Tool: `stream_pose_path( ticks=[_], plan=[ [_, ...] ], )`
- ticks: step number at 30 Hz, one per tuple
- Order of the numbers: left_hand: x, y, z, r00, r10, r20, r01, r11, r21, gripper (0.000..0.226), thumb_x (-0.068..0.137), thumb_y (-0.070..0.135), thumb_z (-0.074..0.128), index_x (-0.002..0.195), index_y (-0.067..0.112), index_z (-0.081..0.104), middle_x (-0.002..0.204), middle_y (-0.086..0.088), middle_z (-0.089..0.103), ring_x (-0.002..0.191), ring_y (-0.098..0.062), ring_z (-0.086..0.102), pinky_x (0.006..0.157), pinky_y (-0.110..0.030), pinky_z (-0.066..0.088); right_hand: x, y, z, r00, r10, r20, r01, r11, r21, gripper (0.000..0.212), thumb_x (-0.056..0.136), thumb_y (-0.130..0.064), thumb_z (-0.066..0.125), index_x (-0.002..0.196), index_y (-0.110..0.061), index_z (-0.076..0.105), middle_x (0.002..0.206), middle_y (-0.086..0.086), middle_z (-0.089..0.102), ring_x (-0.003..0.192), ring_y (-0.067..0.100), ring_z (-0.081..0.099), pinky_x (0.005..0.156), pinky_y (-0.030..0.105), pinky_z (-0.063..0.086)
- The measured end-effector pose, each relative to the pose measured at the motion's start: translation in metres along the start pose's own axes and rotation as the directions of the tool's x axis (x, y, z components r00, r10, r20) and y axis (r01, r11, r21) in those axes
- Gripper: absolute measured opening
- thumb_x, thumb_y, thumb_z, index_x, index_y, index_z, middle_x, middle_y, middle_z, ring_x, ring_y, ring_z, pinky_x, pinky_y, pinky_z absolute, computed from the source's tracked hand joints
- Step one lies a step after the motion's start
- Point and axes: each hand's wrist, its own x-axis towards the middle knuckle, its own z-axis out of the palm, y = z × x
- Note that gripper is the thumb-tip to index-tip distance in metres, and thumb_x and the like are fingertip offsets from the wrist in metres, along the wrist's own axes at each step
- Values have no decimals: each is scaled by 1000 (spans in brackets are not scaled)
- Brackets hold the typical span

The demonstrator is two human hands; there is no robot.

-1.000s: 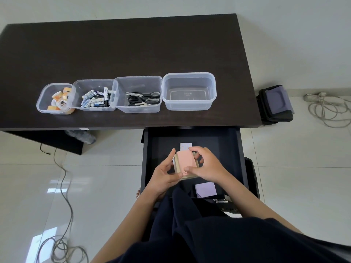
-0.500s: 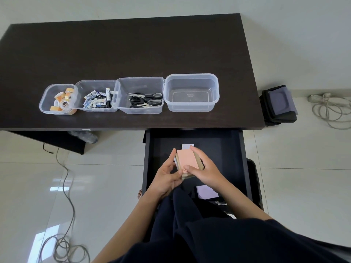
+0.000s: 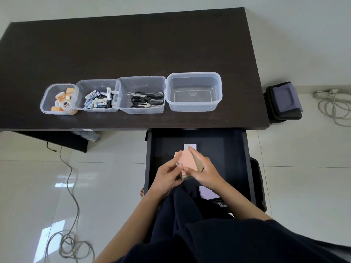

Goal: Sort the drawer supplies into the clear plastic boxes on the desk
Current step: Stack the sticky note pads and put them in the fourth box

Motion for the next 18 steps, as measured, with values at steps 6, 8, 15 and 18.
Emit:
stream_pose_path(
  ticks=[6, 8, 15, 18],
  plan=[
    [-2, 2, -3, 994, -43, -103, 41, 999, -15, 40, 92, -5, 51, 124, 17, 58, 90, -4, 67, 77, -12, 68, 77, -32, 58, 1, 9, 4, 999, 21, 35, -22, 999, 26, 64, 82, -35, 70, 134, -50, 37, 130, 1, 42, 121, 10, 44, 100, 24, 38],
    [-3, 2, -6, 988, -51, -148, 48, 999, -21, 40, 92, -7, 49, 125, 15, 57, 93, -4, 66, 80, -15, 66, 73, -30, 59, 1, 15, 1, 999, 40, -7, -39, 997, 66, 57, 84, -29, 69, 132, -46, 43, 125, 1, 43, 117, 13, 50, 98, 24, 41],
    [-8, -4, -25, 964, -97, -248, 101, 995, 1, 38, 93, -2, 50, 121, 21, 60, 105, -2, 63, 95, -20, 64, 79, -36, 59, -7, 78, -36, 964, 210, -166, -249, 930, -272, 50, 80, -30, 72, 127, -32, 55, 117, 3, 53, 117, 22, 43, 101, 35, 40],
    [-11, -8, -30, 961, -92, -260, 106, 994, 41, 37, 93, -1, 51, 121, 23, 60, 101, 2, 62, 92, -15, 64, 78, -35, 59, -11, 102, -42, 955, 269, -126, -297, 838, -457, 49, 78, -28, 72, 125, -30, 57, 123, 2, 53, 117, 24, 40, 99, 33, 37]
  ],
)
